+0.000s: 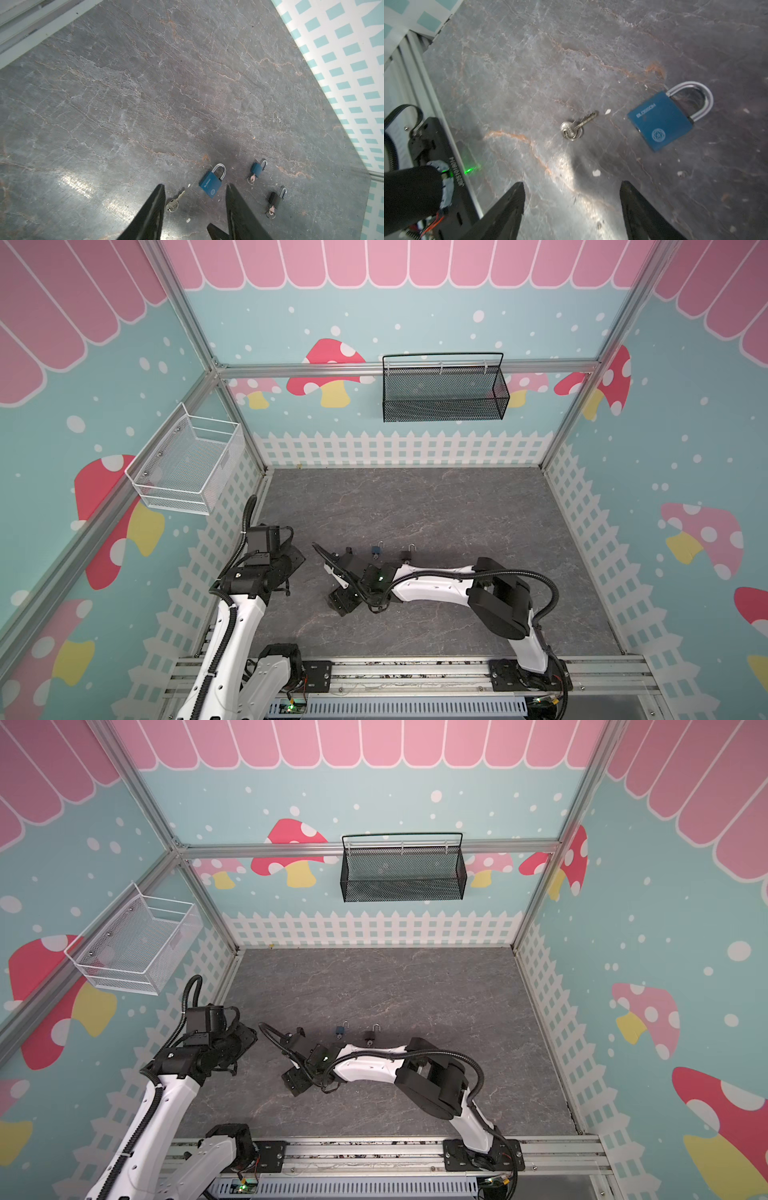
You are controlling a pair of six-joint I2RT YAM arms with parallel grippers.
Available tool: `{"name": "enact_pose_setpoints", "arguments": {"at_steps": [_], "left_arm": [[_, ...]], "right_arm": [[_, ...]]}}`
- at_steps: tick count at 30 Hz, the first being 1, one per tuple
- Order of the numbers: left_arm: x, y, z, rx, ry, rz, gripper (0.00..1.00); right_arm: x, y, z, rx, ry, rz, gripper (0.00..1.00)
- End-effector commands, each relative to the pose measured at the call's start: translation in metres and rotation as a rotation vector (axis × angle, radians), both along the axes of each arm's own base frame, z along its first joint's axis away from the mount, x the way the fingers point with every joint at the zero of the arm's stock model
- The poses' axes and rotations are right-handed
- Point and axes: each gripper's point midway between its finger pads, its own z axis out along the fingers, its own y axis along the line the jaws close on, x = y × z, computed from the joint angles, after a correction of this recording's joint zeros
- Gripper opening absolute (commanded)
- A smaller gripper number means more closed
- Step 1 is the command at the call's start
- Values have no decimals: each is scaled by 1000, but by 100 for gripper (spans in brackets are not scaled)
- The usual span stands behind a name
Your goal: Unlock with the key
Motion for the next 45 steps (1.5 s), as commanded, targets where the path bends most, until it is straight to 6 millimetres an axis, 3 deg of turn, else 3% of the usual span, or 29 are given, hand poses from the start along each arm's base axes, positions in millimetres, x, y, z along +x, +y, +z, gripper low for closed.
{"name": "enact_pose_setpoints", "arguments": {"at_steps": [1,5,17,30,37,40,45], "left_arm": [[-6,2,0,-6,4,13,47],[-8,5,0,-8,-3,31,47],[-11,15,4,-2,-21,92,47],[-15,13,1,-21,-27,91,47],[-15,6,3,-70,-41,77,47],[-16,4,4,-79,-52,75,47],[-17,2,2,-86,-52,71,47]], "right_arm": [[6,6,-15,-54,-42,3,72],[13,16,-32,-85,-62,6,68],[15,28,-52,-167,-158,33,62],[23,14,-46,-258,-278,5,50],[19,6,-34,-232,-288,37,44],[15,5,-35,-215,-281,69,39],[16,7,-37,-192,-280,96,38]]}}
